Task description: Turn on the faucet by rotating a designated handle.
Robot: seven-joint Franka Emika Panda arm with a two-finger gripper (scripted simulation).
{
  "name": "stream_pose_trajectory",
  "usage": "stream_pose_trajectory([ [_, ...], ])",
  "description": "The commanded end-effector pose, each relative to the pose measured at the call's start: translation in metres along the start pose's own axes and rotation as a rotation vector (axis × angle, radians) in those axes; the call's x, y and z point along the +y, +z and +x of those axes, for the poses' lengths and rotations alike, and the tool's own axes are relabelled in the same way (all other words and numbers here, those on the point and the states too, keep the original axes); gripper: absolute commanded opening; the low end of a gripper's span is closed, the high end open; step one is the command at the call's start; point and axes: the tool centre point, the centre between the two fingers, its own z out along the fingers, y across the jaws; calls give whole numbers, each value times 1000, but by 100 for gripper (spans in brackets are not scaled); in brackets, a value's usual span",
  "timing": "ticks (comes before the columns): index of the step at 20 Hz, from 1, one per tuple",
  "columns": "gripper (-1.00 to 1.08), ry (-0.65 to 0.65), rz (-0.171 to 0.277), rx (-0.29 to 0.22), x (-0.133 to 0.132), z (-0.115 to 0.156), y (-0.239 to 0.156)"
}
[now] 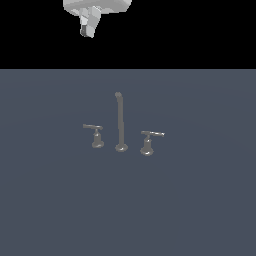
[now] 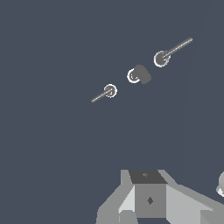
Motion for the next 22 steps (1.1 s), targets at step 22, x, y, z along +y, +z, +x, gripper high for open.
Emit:
stream_pose_trajectory([
  [22, -100, 705, -43, 109, -70, 85, 176],
])
